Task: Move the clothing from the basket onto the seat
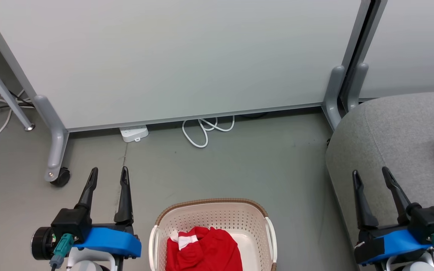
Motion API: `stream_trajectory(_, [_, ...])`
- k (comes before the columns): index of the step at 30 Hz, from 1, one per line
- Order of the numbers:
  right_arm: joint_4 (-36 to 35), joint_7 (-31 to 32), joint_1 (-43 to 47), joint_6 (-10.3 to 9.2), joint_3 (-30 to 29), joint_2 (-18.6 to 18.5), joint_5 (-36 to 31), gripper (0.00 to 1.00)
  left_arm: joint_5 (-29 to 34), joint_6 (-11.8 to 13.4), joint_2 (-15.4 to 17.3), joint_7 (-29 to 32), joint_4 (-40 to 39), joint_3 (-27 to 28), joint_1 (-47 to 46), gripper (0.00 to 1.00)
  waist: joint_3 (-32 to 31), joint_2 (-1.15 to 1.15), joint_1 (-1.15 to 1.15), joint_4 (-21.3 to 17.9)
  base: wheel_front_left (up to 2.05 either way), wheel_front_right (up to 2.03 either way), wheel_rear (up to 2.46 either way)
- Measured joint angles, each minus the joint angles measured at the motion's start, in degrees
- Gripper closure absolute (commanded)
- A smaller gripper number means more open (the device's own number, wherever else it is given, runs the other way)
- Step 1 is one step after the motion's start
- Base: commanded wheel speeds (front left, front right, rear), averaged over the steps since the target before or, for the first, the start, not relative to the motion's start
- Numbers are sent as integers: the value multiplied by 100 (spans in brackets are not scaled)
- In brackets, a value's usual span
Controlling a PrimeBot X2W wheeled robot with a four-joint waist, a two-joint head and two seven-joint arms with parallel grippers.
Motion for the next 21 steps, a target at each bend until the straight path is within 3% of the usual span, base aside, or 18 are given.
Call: stream_trajectory(21, [4,0,158,0,14,71,-2,0,-80,-15,-11,0,32,-40,119,0,-46,0,1,96,0,0,0])
